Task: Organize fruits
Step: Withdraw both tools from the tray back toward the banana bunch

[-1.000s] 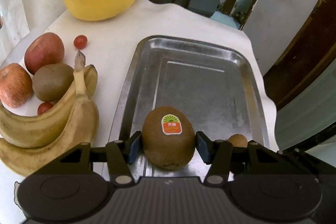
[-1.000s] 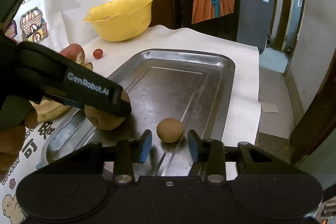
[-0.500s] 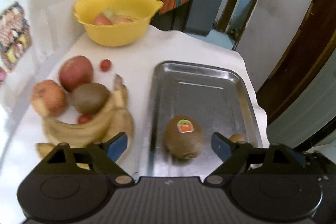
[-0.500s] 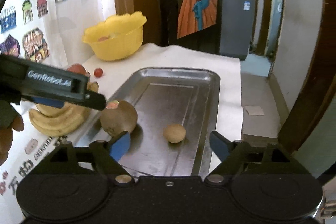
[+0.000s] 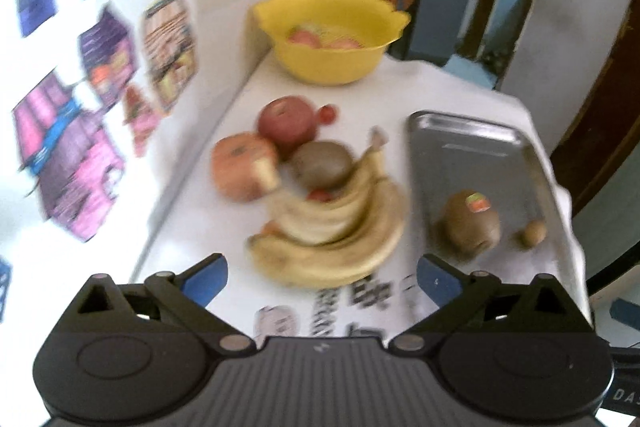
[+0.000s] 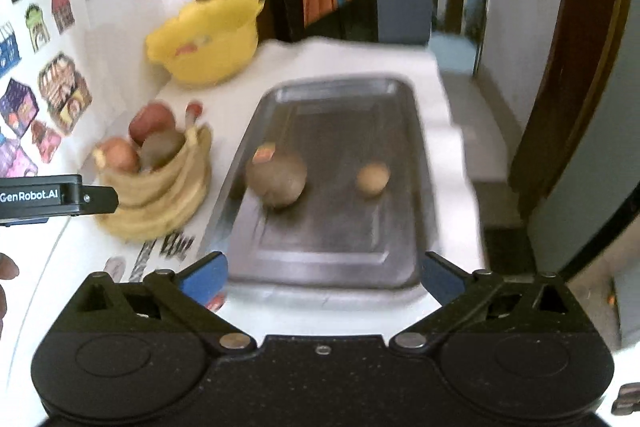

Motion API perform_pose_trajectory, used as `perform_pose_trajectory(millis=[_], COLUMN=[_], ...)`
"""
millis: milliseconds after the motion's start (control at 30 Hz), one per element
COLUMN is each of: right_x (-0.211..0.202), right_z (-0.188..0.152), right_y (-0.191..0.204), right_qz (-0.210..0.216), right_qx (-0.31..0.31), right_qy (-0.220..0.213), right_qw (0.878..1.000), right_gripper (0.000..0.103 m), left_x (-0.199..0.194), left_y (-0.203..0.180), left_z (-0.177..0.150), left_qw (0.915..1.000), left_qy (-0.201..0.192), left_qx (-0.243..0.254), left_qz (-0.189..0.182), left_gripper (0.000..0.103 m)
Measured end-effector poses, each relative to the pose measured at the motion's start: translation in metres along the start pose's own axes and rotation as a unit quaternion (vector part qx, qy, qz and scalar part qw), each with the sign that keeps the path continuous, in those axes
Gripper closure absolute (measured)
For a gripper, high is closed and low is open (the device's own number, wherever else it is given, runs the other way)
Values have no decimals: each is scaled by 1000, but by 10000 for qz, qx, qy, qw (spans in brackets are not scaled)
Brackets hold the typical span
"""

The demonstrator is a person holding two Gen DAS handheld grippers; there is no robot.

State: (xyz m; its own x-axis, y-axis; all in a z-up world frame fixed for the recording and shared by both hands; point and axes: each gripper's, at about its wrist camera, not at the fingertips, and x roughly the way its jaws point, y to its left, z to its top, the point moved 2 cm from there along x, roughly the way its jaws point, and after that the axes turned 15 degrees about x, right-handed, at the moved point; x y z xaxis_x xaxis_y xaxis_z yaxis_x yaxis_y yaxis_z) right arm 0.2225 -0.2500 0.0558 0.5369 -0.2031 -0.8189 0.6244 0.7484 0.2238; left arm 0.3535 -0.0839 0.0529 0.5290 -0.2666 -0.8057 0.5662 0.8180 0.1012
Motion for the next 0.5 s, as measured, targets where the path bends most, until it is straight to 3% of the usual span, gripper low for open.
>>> perform_pose_trajectory(millis=[300, 500], right_x=[20, 30], right_z=[-20, -14], right_y=[28, 38], right_qz=[-44, 63], right_qx=[-177, -220], right_qy=[616, 788], right_qw=[9979, 9966], right_gripper=[1, 1], left_x=[10, 17], left_y=[34, 50], left_z=[-32, -43], left_qw=[9975, 9937], left_qy=[478, 704], left_qx=[-344, -655], left_qz=[387, 569], left_gripper=[1, 1])
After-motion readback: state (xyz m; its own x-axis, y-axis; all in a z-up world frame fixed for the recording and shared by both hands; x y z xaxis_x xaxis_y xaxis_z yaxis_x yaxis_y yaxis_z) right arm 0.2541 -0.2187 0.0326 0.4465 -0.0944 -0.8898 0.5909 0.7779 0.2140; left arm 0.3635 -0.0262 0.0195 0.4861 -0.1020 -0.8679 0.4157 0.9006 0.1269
